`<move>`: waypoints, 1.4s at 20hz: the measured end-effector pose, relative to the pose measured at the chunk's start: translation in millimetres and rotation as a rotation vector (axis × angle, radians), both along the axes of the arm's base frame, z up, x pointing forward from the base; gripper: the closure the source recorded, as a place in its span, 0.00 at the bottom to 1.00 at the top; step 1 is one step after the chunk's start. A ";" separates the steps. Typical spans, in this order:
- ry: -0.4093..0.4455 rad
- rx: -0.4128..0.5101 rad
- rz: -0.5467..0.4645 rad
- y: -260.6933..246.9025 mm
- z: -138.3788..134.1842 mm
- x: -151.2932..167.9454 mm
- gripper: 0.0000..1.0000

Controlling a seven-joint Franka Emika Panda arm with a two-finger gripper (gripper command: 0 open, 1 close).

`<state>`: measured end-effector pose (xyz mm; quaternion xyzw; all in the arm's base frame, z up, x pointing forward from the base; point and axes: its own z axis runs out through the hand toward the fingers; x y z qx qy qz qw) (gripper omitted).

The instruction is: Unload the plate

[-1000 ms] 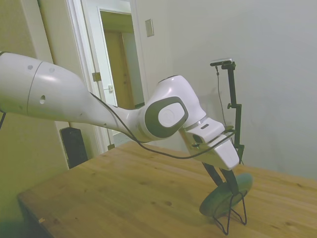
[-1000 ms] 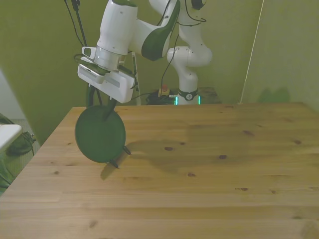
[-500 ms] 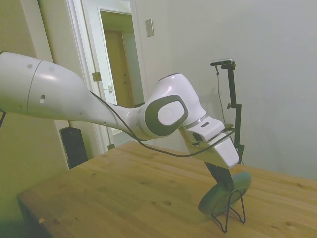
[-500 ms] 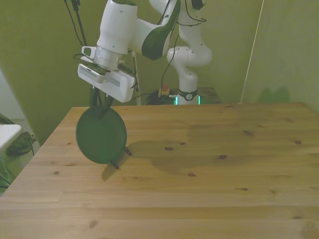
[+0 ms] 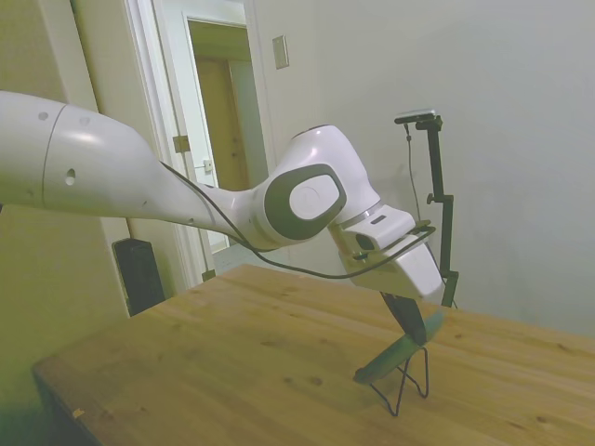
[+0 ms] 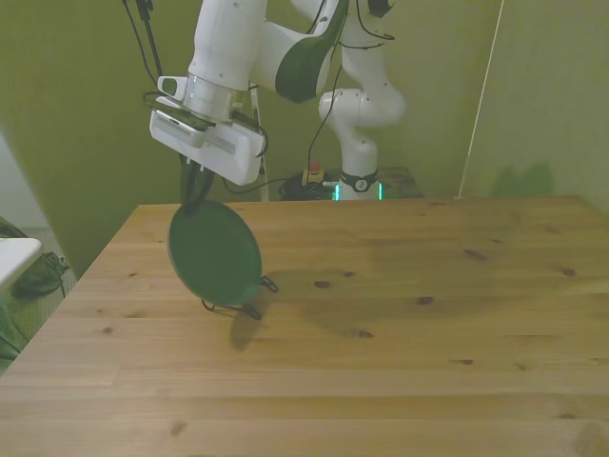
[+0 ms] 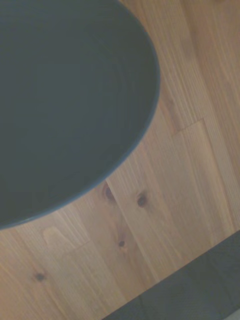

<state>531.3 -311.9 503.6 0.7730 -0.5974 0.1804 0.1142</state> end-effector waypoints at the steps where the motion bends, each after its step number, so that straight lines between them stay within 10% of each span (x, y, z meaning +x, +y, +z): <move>1: -0.002 -0.001 0.002 0.4 1.7 -0.1 1.00; 14: -0.157 0.148 0.197 93.7 51.6 47.6 1.00; 22: -0.203 0.549 0.369 116.2 -52.8 105.4 1.00; 28: -0.151 0.637 0.411 81.7 -138.4 107.3 1.00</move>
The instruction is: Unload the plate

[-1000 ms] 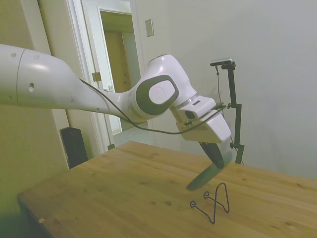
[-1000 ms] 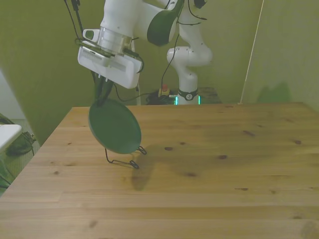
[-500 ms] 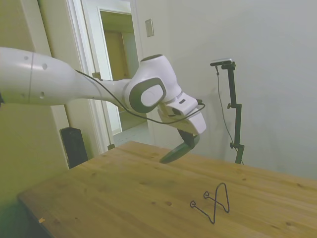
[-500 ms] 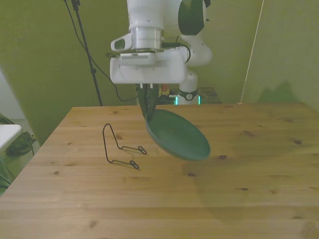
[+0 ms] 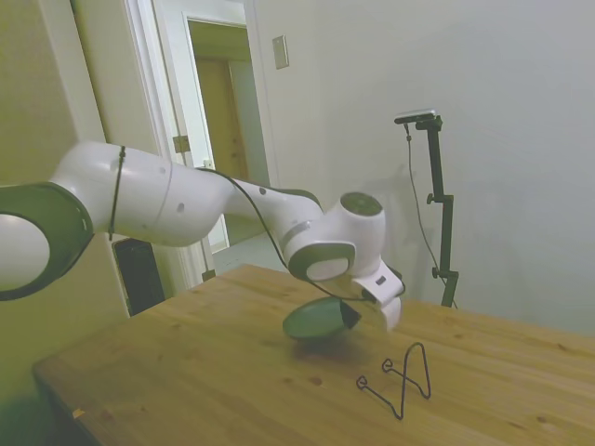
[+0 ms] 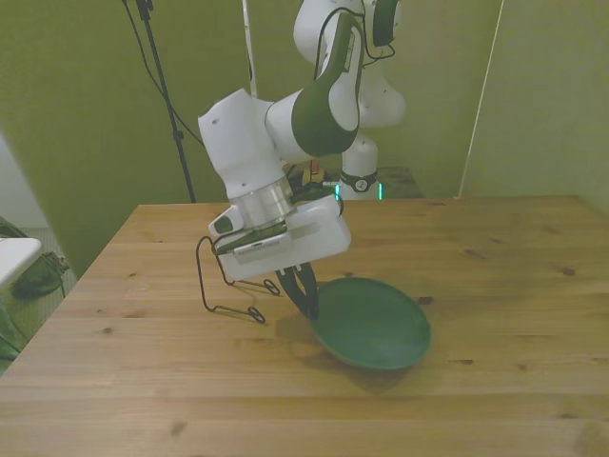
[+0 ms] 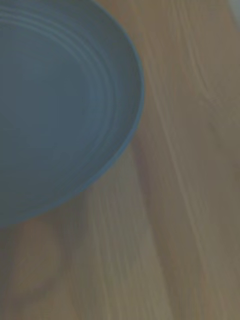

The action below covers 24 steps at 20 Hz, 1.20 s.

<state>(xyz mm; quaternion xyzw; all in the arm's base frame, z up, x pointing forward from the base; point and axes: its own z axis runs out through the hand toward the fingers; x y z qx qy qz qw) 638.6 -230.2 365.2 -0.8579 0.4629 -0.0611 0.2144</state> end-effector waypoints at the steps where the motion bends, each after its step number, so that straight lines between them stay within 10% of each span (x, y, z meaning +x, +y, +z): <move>1: 0.002 0.000 0.004 -2.6 -3.8 -0.8 1.00; 2: 0.002 0.000 0.008 -3.5 -4.2 -1.2 0.00; 17: -0.014 -0.011 0.028 -5.2 14.4 0.9 0.00; 24: -0.049 -0.065 0.057 43.9 138.2 -15.9 0.00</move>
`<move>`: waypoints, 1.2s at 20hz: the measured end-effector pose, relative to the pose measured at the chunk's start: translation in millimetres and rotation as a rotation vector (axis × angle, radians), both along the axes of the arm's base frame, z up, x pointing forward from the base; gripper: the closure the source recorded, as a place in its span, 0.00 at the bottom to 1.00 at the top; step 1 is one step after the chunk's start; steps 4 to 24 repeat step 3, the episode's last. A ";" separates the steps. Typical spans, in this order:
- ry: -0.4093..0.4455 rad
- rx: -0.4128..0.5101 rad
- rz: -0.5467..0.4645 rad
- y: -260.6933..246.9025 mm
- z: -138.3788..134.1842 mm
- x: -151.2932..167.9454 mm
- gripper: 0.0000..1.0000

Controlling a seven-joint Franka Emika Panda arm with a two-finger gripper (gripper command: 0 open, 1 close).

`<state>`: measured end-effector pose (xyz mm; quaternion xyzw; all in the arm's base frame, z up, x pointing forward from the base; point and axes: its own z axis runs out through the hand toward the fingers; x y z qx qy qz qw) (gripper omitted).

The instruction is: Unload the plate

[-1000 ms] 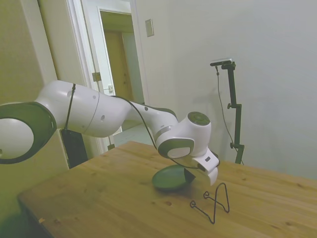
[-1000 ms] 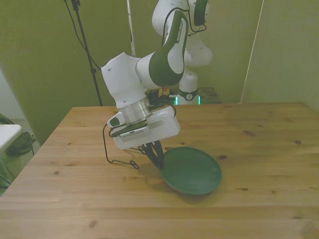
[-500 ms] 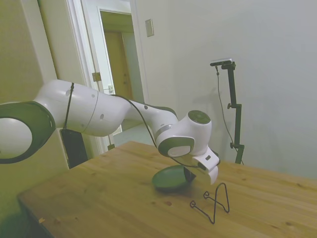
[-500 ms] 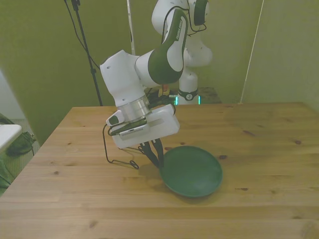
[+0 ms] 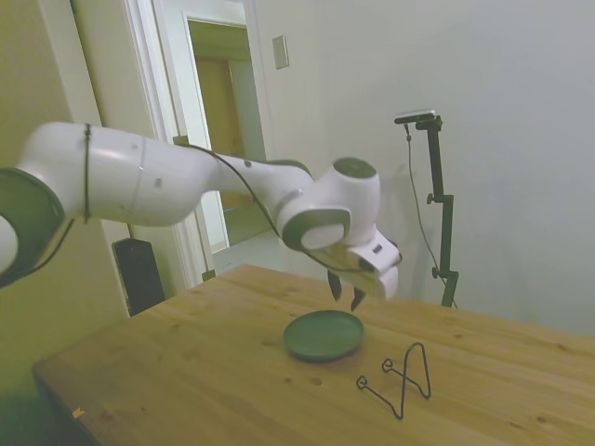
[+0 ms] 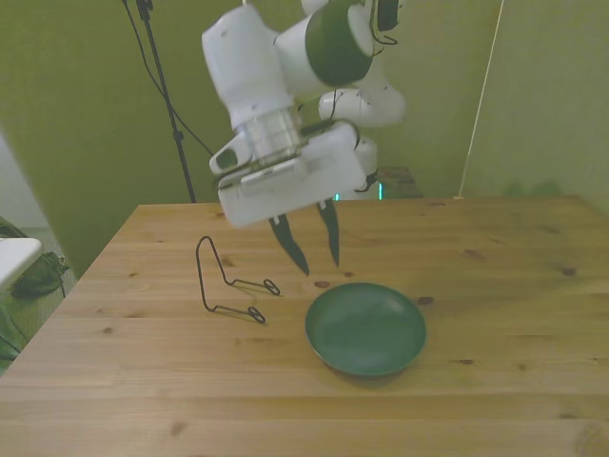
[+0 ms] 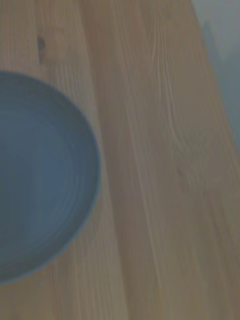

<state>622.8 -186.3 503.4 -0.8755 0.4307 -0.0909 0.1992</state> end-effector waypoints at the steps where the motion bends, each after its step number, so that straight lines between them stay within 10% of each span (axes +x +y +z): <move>1: 0.000 -0.017 -0.001 11.5 16.4 -5.8 0.00; 24: 0.020 -0.063 0.008 36.3 40.3 -20.9 0.00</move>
